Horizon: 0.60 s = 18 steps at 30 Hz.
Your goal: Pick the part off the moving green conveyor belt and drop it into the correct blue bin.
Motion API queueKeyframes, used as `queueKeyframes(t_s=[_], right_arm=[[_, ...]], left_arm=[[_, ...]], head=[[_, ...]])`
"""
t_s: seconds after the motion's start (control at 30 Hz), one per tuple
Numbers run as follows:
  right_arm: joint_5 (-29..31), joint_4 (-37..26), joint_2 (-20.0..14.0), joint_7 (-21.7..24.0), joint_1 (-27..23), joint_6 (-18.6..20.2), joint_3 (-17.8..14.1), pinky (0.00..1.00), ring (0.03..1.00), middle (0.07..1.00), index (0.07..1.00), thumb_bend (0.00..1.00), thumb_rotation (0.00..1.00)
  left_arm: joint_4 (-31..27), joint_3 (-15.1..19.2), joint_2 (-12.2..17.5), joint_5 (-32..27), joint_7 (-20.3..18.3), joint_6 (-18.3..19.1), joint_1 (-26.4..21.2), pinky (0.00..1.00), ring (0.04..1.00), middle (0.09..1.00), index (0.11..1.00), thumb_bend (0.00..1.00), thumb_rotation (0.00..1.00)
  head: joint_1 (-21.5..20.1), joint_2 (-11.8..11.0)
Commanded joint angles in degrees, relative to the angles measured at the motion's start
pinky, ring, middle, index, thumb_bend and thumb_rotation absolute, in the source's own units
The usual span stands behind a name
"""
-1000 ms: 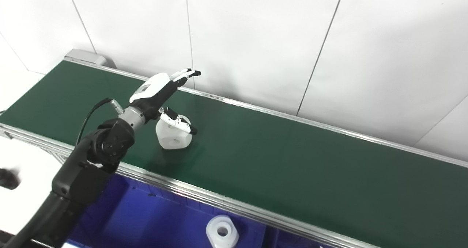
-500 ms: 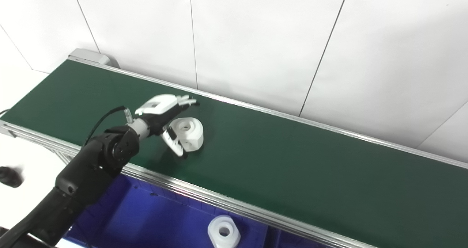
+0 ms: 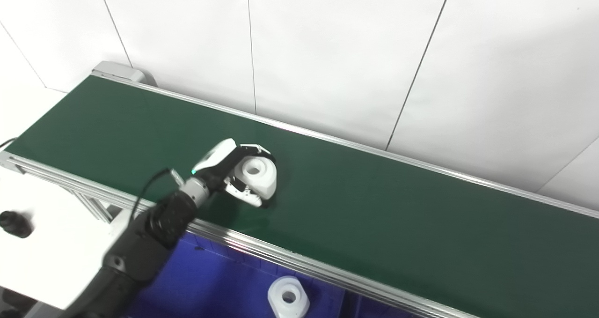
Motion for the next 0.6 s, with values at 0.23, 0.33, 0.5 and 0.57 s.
queueKeyframes(t_s=[0.23,0.33,0.5,0.57], right_arm=[[0.6,-2.9,0.5,0.2,1.2,-3.3,-0.2,0.70,0.786,0.810,0.869,0.84,0.11],[0.3,-3.3,0.7,0.0,1.4,-3.4,-0.2,0.71,0.785,0.808,0.870,0.84,0.12],[-2.4,-5.6,1.3,-0.9,2.4,-3.0,-0.3,0.72,0.769,0.800,0.872,0.84,0.16],[-2.8,-7.1,1.6,-0.9,3.0,-2.2,-0.2,0.73,0.774,0.802,0.875,0.83,0.17]], left_arm=[[-0.2,3.2,-3.5,-4.3,5.9,-7.7,0.6,0.43,0.406,0.503,0.553,0.49,0.00],[-3.3,3.9,-3.7,-6.9,4.6,-7.7,2.5,0.43,0.408,0.501,0.554,0.49,0.00],[-12.4,4.3,-2.6,-10.7,1.7,-6.8,8.4,0.43,0.406,0.507,0.552,0.49,0.00],[-15.2,4.3,-2.1,-12.0,0.5,-7.5,10.8,0.43,0.404,0.505,0.553,0.49,0.00]], head=[[-0.8,1.2],[-2.0,2.3],[-5.0,5.5],[-7.7,8.3]])
